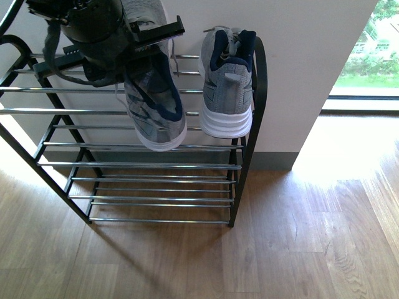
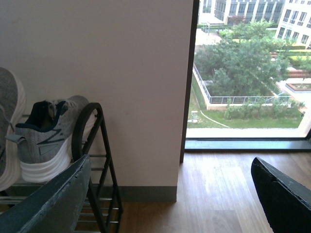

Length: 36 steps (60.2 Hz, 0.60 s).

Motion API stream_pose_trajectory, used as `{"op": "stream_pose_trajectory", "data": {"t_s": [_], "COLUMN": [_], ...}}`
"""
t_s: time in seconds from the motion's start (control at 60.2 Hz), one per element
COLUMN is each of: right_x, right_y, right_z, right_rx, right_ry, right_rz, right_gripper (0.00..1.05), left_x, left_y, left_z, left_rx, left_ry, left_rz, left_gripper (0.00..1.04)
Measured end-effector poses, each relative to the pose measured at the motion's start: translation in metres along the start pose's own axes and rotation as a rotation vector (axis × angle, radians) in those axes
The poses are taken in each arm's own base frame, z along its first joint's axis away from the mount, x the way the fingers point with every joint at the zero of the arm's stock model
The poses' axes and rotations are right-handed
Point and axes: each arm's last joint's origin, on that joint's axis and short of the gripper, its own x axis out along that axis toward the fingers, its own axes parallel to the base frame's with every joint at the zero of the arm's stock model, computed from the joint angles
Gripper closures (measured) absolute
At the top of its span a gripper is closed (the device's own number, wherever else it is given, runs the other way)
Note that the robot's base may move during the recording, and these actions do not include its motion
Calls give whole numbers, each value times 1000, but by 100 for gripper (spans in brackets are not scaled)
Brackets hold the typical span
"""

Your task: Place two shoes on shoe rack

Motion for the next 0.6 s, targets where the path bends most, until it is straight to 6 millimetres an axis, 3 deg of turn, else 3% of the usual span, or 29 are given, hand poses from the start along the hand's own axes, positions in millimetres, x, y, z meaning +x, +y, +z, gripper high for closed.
{"op": "stream_pose_trajectory", "data": {"t_s": [0.332,0.531,0.598], "right_x": [0,0,0], "right_y": [0,0,0], "right_z": [0,0,0], "right_rx": [0,0,0], "right_ry": [0,0,0], "right_rz": [0,0,0], "right_gripper": [9,9,9], "left_x": [29,36,36], "left_y": [-27,-28,-27], "left_z": [30,37,37], "left_rx": [77,76,53], "left_ry": [16,-3,-21], "left_rz": [-20,9,21], "left_gripper": [102,102,93]}}
